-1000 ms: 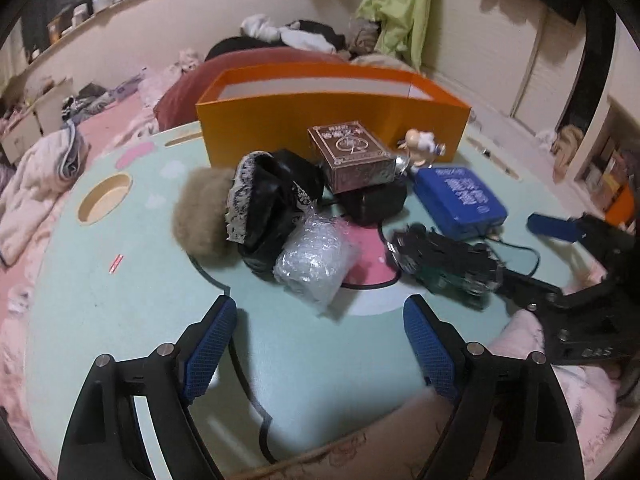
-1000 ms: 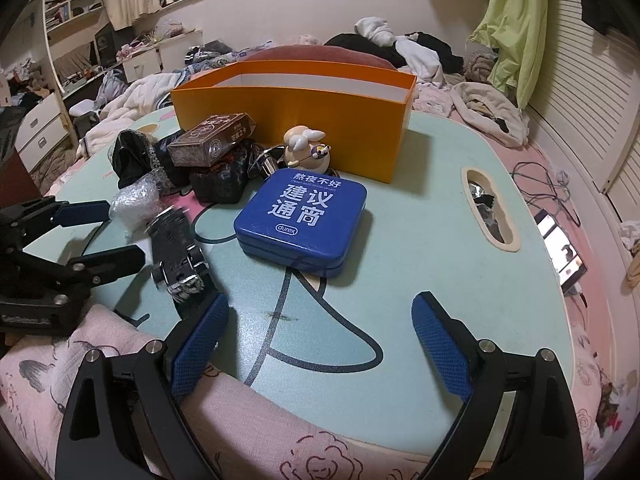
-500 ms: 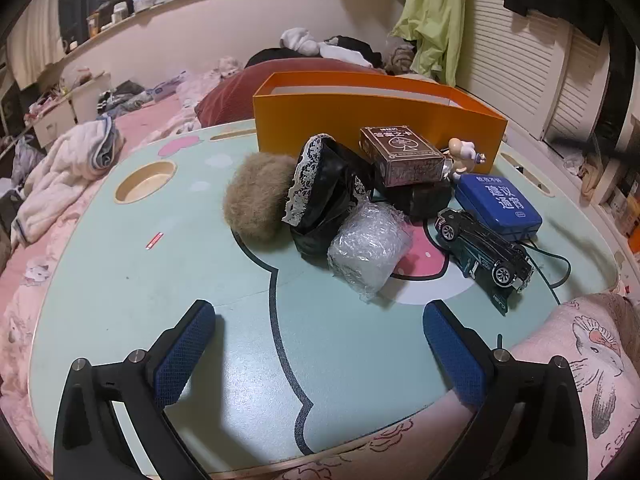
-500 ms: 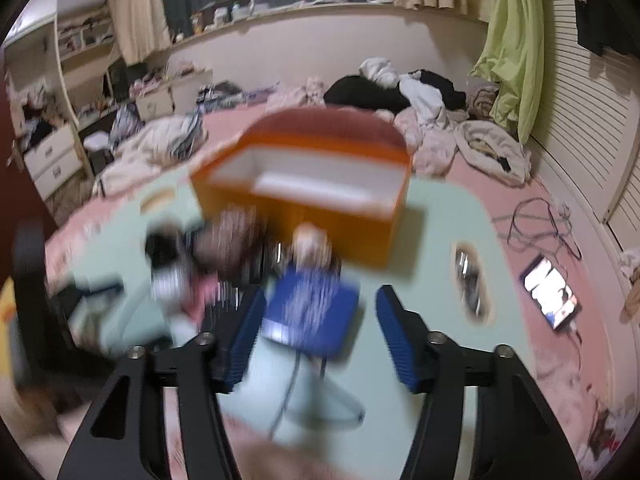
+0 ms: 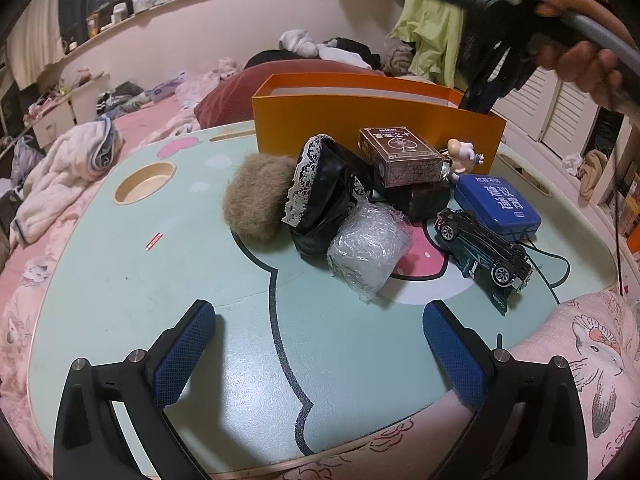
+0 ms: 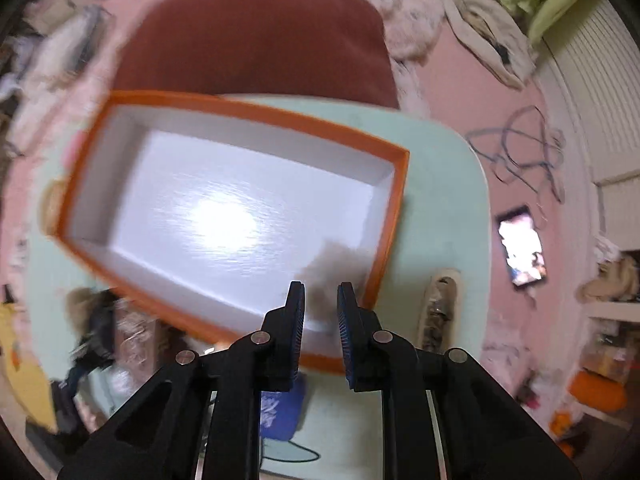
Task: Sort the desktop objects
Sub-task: 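Move the right gripper into the box toward the white fluffy pompom, then grasp the white fluffy pompom with the right gripper and set it on the car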
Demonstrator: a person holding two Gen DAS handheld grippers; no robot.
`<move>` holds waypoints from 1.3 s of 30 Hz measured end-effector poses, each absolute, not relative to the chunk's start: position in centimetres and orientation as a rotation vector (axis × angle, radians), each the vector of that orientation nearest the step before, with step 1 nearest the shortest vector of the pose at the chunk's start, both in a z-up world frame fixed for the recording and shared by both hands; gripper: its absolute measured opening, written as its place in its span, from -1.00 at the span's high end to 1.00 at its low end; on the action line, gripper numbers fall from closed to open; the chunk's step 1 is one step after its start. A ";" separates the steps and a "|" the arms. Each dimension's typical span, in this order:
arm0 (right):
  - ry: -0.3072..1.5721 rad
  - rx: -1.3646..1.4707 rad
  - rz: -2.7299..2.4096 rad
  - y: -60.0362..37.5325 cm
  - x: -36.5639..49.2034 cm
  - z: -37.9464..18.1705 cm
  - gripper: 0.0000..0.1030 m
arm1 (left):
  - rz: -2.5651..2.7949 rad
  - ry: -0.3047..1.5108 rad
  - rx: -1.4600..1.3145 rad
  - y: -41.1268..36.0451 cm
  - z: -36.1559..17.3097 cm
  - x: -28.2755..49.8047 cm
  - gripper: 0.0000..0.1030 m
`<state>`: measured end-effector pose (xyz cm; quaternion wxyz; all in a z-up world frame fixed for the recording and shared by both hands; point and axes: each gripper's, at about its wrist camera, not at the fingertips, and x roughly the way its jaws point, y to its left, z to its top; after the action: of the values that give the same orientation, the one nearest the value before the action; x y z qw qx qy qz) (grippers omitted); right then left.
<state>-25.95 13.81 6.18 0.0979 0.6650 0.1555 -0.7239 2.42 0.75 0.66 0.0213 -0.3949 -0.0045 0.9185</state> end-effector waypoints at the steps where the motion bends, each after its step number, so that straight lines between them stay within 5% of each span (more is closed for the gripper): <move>1: 0.490 1.986 -2.132 13.2 -26.2 5.6 0.63 | 2.847 -0.012 -1.223 0.8 0.7 2.4 -0.99; 7: 0.737 1.992 -2.216 10.7 -27.0 3.5 0.26 | 2.848 -0.012 -1.222 0.8 0.7 2.4 -0.99; 9: 0.680 2.017 -2.176 10.7 -27.0 2.6 0.32 | 2.848 -0.013 -1.222 0.8 0.6 2.4 -0.99; 10: 0.612 2.051 -2.117 11.0 -27.0 1.9 0.69 | 2.848 -0.010 -1.223 0.8 0.6 2.4 -0.99; 11: 0.522 2.031 -2.112 11.4 -27.1 2.0 0.82 | 2.849 -0.010 -1.221 0.8 0.6 2.4 -0.99; 25: 0.090 1.494 -2.092 16.0 -18.2 11.3 0.84 | 2.849 -0.018 -1.220 0.7 0.6 2.2 -0.99; 28: 0.092 1.435 -2.054 15.8 -16.3 10.9 0.80 | 2.849 -0.018 -1.219 0.7 0.6 2.2 -0.99; 30: 0.122 1.438 -1.990 15.1 -15.4 9.7 0.59 | 2.849 -0.019 -1.219 0.7 0.6 2.2 -0.99; 39: 0.069 1.218 -2.172 18.1 -10.3 9.3 0.59 | 2.851 -0.019 -1.219 0.7 0.6 2.3 -0.99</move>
<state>-10.33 18.08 9.31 0.3196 0.4633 0.0261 -0.8262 2.25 0.66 0.63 0.0206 -0.3932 -0.0063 0.9192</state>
